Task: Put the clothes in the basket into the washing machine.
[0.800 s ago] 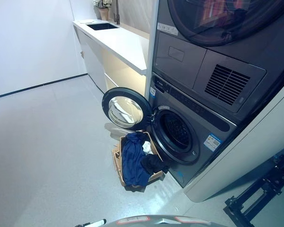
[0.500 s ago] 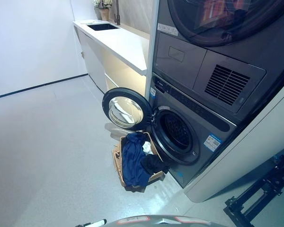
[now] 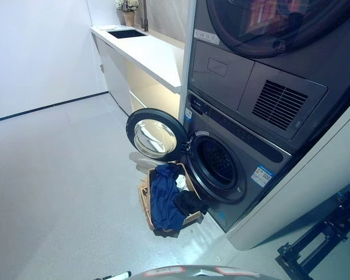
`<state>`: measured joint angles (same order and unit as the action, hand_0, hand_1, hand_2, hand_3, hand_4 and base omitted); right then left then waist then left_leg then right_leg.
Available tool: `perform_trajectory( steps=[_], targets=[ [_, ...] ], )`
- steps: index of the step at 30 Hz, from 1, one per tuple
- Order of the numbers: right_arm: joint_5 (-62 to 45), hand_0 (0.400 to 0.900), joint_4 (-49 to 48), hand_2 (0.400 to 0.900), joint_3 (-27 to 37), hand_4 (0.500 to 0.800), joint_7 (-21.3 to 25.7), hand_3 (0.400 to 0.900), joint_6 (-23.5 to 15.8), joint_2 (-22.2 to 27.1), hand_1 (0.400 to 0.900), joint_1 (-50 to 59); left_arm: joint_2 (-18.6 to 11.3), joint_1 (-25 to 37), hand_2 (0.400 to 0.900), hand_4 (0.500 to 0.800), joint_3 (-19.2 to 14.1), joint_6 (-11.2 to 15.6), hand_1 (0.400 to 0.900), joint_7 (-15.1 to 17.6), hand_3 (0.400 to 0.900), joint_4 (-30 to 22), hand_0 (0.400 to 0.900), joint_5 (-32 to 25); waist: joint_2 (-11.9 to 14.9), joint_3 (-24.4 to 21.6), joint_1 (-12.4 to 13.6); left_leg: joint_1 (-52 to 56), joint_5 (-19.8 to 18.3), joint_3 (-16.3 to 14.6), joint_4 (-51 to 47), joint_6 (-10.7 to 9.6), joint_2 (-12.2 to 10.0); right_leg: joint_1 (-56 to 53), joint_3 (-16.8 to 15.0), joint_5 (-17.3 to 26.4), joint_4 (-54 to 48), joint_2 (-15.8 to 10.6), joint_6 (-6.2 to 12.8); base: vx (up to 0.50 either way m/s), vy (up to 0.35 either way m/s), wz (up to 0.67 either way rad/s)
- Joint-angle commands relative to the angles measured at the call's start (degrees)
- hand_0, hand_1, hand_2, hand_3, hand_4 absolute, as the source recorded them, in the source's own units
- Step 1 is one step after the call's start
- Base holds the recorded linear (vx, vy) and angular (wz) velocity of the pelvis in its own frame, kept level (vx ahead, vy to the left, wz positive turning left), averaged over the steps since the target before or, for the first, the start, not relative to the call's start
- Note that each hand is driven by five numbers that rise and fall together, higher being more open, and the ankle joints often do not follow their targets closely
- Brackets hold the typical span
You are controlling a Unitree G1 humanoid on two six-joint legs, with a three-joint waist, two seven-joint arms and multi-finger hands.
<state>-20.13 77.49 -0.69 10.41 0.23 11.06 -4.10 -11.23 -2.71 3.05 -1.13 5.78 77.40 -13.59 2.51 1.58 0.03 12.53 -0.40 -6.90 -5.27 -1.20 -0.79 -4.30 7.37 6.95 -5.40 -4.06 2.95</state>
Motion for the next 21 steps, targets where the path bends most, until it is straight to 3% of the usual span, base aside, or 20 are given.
perform_trajectory(
  steps=[1,9,12,15,16,18,21],
  targets=[
    [0.65,0.9,1.71,0.9,1.38,0.8,0.39,0.9,-1.32,2.49,0.9,5.0,1.18,3.63,0.9,0.8,0.04,0.31,0.9,0.74,0.9,3.1,0.9,-0.62,-2.64,3.39,-0.54,-1.47,-3.86,4.5,0.27,0.27,1.37,-6.57,-0.74,-10.1,0.4,1.71,2.51,-0.01,-0.051,-0.04],
    [0.38,0.9,0.47,0.9,0.72,0.8,0.41,0.9,-1.56,3.1,0.9,6.94,0.48,5.35,0.9,0.8,-0.24,0.7,0.9,1.41,0.9,2.2,0.9,-2.71,-3.69,5.38,-1.07,-5.61,-3.33,4.55,3.23,0.11,0.42,1.44,-1.53,-13.79,10.88,2.4,0.85,-0.07,-0.107,-0.03],
    [-0.42,0.9,-0.3,0.9,0.83,0.8,0.68,0.9,-2.17,3.69,0.9,7.21,0.98,5.9,0.9,0.8,-0.8,1.12,0.9,1.33,0.9,1.26,0.9,-5.24,-3.43,7.09,-0.73,-10.47,-5.18,4.74,15.21,-1.27,0.91,0.86,-1.21,-14.83,11.41,2.26,-0.27,-0.03,-0.259,0.08],
    [-0.65,0.9,-1.27,0.9,0.66,0.8,1.27,0.9,-2.63,4.63,0.9,7.56,1.25,6.52,0.9,0.8,-0.62,1.42,0.9,1.58,0.9,0.46,0.9,-6.77,-3.38,10.25,-0.26,-16.93,-2.12,5.85,29.62,-2.24,0.44,-0.2,-0.89,-15.81,13.07,2.35,-1.86,-0.03,-0.219,0.1],
    [-0.65,0.9,-1.27,0.9,0.67,0.8,1.27,0.9,-2.63,4.63,0.9,7.59,1.25,6.54,0.9,0.8,-0.62,1.42,0.9,1.58,0.9,0.47,0.9,-6.77,-3.45,10.24,-0.33,-17.14,-2.23,5.95,29.91,-2.26,0.38,-0.12,-0.8,-15.84,13.15,2.42,-1.89,0.02,-0.182,0.03],
    [-0.96,0.9,-1.6,0.9,0.7,0.8,1.53,0.9,-2.68,5.35,0.9,8.03,1.65,6.15,0.9,0.8,-0.82,1.55,0.9,1.55,0.9,0.55,0.9,-8.32,-3.65,11.55,-0.14,-20.59,1.12,5.92,35.26,-1.94,-0.12,-1.01,-0.72,-16.9,13.83,2.74,-3.22,0.06,-0.149,0.02],
    [-1.4,0.9,-2.11,0.9,0.56,0.8,1.68,0.9,-2.84,5.64,0.9,8.59,2.03,5.53,0.9,0.8,-1.48,1.63,0.9,1.87,0.9,0.43,0.9,-9.95,-4.41,11.94,-0.15,-23.55,0.49,6.22,32.61,-1.65,1.83,-1.42,-0.69,-17.66,14.12,2.95,-3.22,0.11,-0.032,0.02]
  ],
)
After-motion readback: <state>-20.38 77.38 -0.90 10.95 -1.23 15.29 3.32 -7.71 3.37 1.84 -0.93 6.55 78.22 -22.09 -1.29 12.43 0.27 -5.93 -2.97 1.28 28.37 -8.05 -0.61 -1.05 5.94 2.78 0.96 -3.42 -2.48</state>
